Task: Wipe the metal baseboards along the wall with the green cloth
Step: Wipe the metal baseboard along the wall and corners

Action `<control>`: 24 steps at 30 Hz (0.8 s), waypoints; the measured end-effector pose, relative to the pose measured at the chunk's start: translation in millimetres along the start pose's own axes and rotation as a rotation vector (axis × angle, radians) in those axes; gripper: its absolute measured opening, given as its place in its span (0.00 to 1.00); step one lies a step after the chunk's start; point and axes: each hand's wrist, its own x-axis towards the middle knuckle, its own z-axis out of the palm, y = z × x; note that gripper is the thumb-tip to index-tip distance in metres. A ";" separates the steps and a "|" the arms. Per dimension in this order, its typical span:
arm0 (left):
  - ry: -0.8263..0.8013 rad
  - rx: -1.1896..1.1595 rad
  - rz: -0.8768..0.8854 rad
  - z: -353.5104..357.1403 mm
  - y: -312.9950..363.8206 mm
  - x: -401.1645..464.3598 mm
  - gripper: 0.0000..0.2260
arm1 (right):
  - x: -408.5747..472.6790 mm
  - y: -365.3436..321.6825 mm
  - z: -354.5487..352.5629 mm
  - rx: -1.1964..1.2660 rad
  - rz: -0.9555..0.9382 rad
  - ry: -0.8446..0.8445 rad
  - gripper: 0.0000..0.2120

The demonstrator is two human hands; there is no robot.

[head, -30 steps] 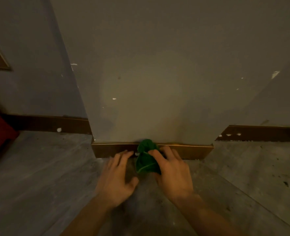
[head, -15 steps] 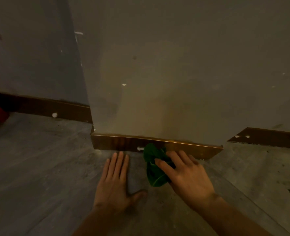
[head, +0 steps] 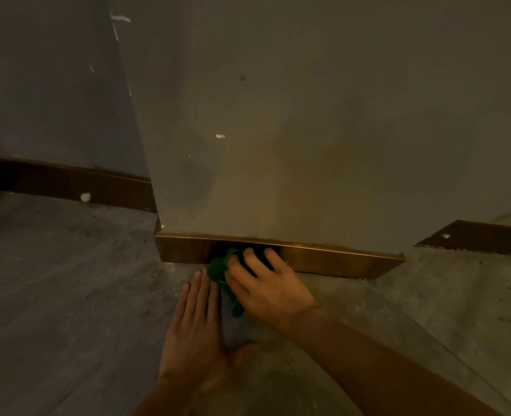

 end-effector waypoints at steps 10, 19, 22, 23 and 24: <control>0.031 0.025 -0.011 11.5 -2.4 2.9 0.55 | 16.9 6.7 21.2 -0.171 -0.265 -0.128 0.26; 0.030 0.003 -0.028 0.5 1.6 0.3 0.57 | -2.9 19.5 30.5 -0.169 -0.262 -0.183 0.16; 0.018 -0.017 -0.044 -0.9 2.5 0.9 0.58 | -10.9 27.6 27.7 -0.171 -0.252 -0.207 0.18; 0.012 -0.023 -0.050 -1.0 2.7 0.8 0.58 | -14.2 30.0 27.0 -0.172 -0.249 -0.215 0.18; 0.008 -0.030 -0.057 -1.0 2.7 0.5 0.58 | -18.2 32.4 27.0 -0.174 -0.248 -0.218 0.17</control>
